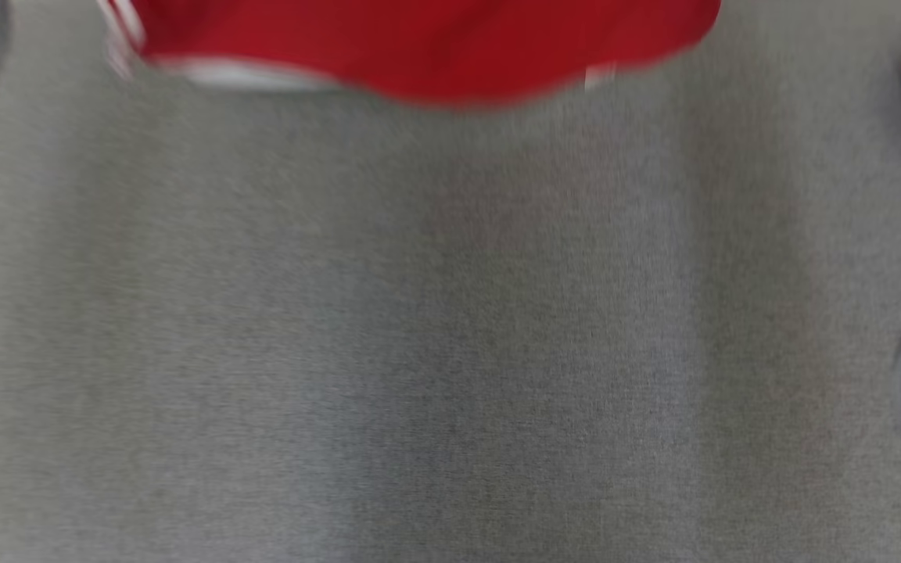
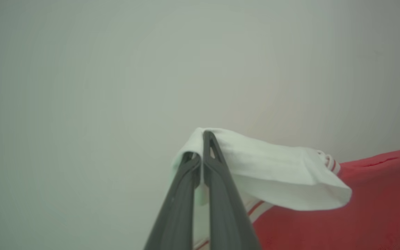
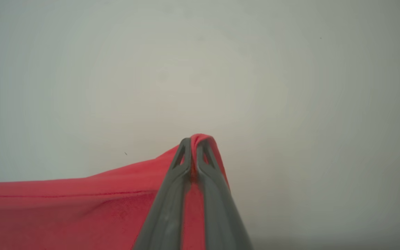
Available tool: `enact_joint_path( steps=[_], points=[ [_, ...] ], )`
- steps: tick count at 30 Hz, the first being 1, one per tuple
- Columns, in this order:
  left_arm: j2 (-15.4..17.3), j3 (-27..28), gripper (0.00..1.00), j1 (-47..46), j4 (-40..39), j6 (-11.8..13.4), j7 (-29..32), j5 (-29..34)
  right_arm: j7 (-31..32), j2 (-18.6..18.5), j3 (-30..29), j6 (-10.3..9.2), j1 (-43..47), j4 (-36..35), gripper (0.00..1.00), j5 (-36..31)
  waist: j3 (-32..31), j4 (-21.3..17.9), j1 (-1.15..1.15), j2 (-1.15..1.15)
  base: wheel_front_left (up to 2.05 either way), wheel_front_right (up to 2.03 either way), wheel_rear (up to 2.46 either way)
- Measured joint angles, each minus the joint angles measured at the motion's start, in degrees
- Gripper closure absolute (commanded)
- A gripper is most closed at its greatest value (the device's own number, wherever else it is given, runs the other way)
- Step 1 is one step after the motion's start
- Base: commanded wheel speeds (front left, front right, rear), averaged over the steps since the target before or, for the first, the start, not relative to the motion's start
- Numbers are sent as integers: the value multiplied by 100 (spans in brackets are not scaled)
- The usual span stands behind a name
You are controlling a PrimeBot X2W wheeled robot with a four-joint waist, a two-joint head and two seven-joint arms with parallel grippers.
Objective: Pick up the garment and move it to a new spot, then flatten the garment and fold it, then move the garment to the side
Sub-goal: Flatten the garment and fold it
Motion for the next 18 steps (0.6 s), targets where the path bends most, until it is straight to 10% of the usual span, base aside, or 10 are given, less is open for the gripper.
enact_joint_path(
  steps=[18],
  points=[
    [137,-891,100,-3336,1638,-3,-571,77,-799,449,-274,0,-3433,1684,100,-1365,1541,-514,-1,0,0,0,0]
  ],
)
